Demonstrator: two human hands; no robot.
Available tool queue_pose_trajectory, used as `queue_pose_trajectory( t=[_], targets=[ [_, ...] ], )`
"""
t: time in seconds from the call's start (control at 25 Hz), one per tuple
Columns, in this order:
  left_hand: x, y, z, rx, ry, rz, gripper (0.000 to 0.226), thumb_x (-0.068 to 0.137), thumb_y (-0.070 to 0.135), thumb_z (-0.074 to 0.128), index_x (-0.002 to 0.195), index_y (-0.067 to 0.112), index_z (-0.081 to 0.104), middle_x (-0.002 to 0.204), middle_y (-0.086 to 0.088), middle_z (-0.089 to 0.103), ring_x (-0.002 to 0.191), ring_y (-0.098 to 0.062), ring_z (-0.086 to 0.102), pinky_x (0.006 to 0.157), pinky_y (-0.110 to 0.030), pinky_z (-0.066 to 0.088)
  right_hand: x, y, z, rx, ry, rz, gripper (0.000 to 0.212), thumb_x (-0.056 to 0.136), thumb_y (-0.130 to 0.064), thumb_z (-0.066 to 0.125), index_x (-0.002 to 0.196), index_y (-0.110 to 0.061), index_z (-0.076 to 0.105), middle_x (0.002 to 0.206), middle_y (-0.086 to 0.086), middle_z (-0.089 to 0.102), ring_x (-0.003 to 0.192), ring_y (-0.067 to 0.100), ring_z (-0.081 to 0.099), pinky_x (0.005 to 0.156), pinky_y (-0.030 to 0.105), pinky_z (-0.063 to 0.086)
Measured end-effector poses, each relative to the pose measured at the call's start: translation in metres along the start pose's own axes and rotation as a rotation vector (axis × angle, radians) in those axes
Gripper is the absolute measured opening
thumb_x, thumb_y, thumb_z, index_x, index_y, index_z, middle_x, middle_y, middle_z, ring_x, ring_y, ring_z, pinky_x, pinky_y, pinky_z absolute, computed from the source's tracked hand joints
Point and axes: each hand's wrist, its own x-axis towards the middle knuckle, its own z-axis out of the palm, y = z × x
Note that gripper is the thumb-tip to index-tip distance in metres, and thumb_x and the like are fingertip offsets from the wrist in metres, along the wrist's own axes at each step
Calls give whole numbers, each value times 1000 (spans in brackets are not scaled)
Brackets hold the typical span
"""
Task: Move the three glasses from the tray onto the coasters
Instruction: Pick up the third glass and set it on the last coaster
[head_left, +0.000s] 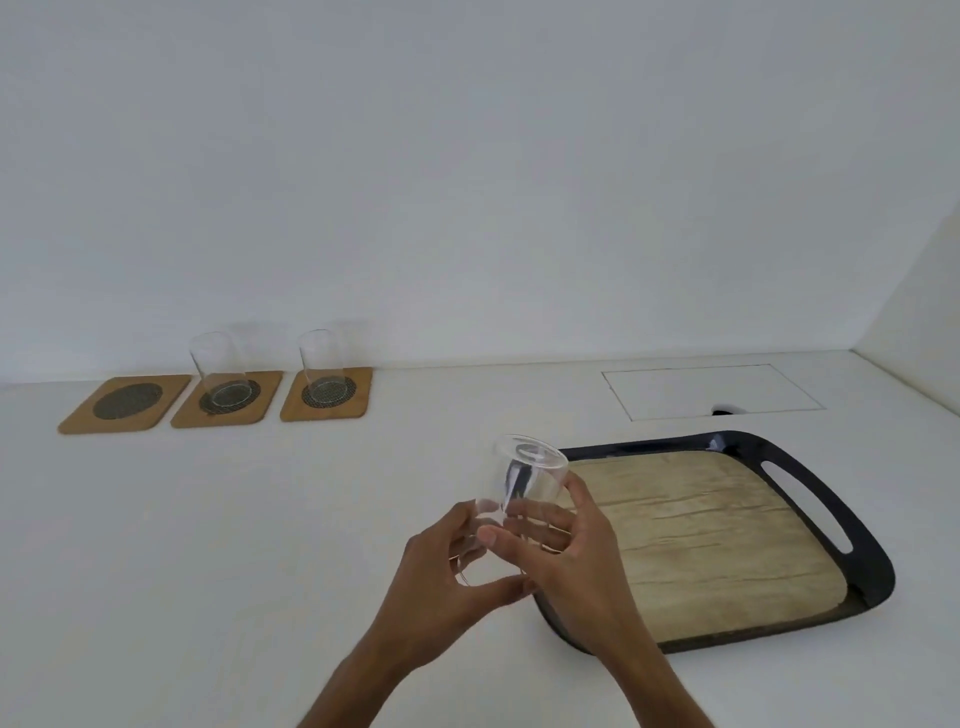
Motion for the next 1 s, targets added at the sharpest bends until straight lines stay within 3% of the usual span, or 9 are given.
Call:
queue_pose_trajectory(
  t=[0.12, 0.28, 0.4, 0.48, 0.6, 0.72, 0.84, 1.0],
  targets=[
    [-7, -12, -59, 41, 31, -6, 68, 62, 37, 90, 122, 32, 56, 111, 11, 72, 105, 0, 65, 98, -23, 50, 6, -12, 58, -56, -14, -16, 81, 57, -49, 91, 127, -31, 58, 109, -10, 75, 99, 3, 73, 89, 34, 61],
    [-16, -36, -133, 27, 110, -25, 82, 62, 32, 89, 133, 29, 49, 117, 12, 68, 107, 0, 64, 99, -19, 47, 18, -24, 136, -114, -58, -61, 58, 64, -43, 90, 112, -41, 58, 111, -16, 73, 99, 2, 72, 88, 21, 58],
    [-25, -71, -189, 31, 82, -97, 84, 63, 42, 87, 135, 34, 46, 123, 16, 63, 111, 4, 60, 99, -15, 44, 28, -31, 186, -130, -85, -99, 60, 64, -42, 90, 111, -40, 53, 107, -21, 69, 97, 0, 70, 77, 8, 53],
    [-33, -97, -223, 78, 83, -155, 78, 63, 53, 84, 131, 39, 47, 125, 12, 62, 114, 2, 59, 97, -14, 43, 37, -35, 212, -101, -88, -93, 67, 64, -39, 90, 119, -30, 54, 107, -17, 69, 98, 3, 71, 74, 8, 53],
    [-45, -145, -274, 310, 196, -244, 70, 73, 50, 78, 133, 34, 47, 134, 5, 58, 125, -10, 52, 106, -32, 39, 59, -37, 245, -67, -136, -70, 72, 64, -35, 92, 124, -25, 53, 110, -8, 72, 100, 7, 71, 77, 12, 55],
    [-55, -183, -325, 529, 286, -312, 71, 80, 58, 63, 138, 22, 44, 147, -1, 47, 135, -24, 41, 111, -42, 33, 82, -37, 277, -58, -200, -50, 72, 62, -32, 93, 122, -25, 53, 108, -5, 73, 99, 8, 72, 77, 16, 55],
    [-57, -216, -377, 756, 335, -343, 89, 81, 78, 35, 142, 14, 39, 153, -8, 37, 143, -26, 28, 116, -48, 22, 109, -36, 313, -72, -249, -39, 77, 62, -32, 93, 127, -23, 52, 109, -4, 73, 100, 9, 71, 78, 17, 53],
    [-55, -248, -429, 1023, 276, -411, 96, 74, 82, 8, 152, 28, 11, 163, 2, 10, 149, -20, 3, 118, -52, 4, 147, -42, 358, -77, -306, -73, 81, 63, -31, 93, 131, -24, 50, 115, -4, 69, 102, 8, 69, 77, 17, 52]
  ],
)
